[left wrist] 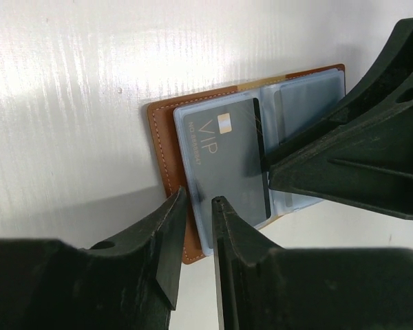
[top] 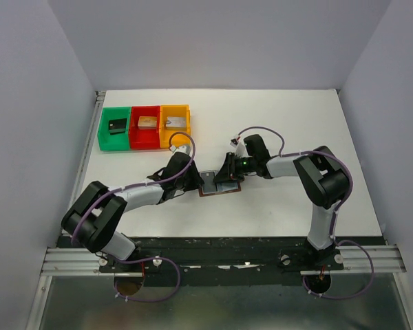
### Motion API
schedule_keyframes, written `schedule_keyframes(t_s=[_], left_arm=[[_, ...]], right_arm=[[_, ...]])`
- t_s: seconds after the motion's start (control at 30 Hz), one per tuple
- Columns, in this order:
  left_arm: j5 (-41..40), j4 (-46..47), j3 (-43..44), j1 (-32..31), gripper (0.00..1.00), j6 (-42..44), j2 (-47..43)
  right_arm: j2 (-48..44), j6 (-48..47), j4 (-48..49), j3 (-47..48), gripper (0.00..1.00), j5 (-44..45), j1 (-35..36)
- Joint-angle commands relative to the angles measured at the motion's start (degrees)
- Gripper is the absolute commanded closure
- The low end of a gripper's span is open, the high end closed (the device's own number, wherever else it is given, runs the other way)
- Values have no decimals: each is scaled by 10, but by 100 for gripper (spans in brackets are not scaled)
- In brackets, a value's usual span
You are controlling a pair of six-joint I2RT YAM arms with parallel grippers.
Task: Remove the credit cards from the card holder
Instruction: Remove the credit card from the card holder.
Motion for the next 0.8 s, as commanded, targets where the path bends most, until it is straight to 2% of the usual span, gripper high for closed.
schedule_keyframes(t_s=[0.0, 0.17, 0.37, 0.47, 0.77], left_arm=[[-20, 4, -12, 0, 63, 6, -25], [-17, 14, -9, 0, 66, 8, -16], [-9, 23, -3, 1, 76, 8, 2], [-10, 24, -2, 1, 85, 10, 3], [-10, 21, 2, 0, 96, 9, 19]], right_arm=[[18, -2, 1, -4, 66, -7, 3], [18, -2, 2, -3, 66, -10, 2], [17, -3, 1, -3, 66, -12, 3], [18, -3, 1, -3, 66, -12, 3], [12, 3, 11, -5, 65, -19, 3]])
